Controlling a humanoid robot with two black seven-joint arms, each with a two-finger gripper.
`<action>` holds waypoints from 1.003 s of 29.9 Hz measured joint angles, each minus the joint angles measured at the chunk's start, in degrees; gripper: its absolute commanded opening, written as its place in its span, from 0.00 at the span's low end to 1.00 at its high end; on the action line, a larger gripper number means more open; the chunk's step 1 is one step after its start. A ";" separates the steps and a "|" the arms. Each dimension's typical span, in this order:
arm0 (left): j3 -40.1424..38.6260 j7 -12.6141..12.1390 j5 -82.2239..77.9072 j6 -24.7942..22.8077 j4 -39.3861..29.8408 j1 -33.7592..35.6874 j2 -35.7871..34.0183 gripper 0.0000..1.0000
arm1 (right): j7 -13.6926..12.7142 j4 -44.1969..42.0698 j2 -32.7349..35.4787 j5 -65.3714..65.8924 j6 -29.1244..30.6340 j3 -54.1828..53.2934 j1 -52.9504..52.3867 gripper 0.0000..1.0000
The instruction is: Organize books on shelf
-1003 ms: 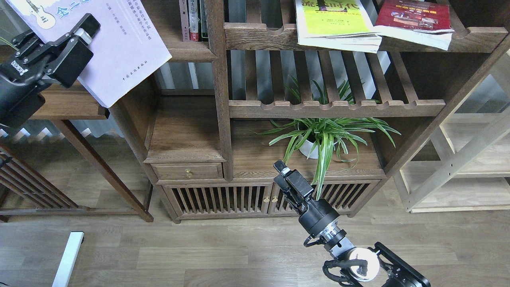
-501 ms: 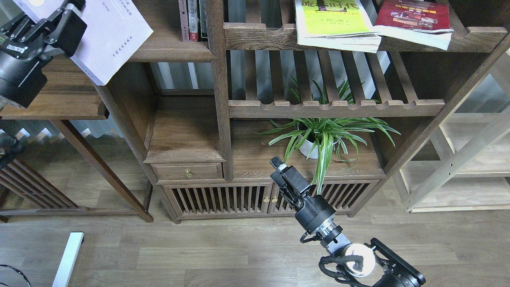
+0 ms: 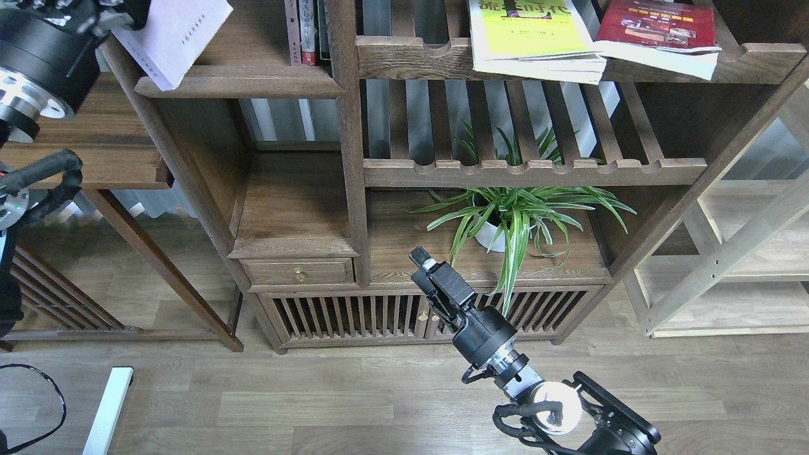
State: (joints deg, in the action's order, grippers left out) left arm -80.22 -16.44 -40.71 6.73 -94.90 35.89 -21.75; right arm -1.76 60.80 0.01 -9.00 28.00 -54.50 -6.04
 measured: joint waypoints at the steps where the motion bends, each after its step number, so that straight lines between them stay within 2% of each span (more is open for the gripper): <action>1: 0.32 -0.10 -0.43 0.00 0.52 0.54 -0.02 0.00 | 0.00 0.00 -0.01 0.04 0.00 0.00 0.00 0.91; 14: 4.39 -2.02 -2.00 -0.14 8.64 9.24 -2.95 0.00 | 0.00 0.21 -0.02 1.95 0.00 -0.03 -0.02 0.91; 30: 12.84 -0.61 -1.32 -0.40 24.76 22.64 -0.50 0.01 | 0.00 1.44 -0.01 3.72 0.00 0.98 -0.03 0.91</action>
State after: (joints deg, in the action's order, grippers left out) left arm -67.38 -17.06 -42.03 6.33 -70.14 58.52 -22.26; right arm -1.76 62.24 0.00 -5.28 28.00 -53.52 -6.07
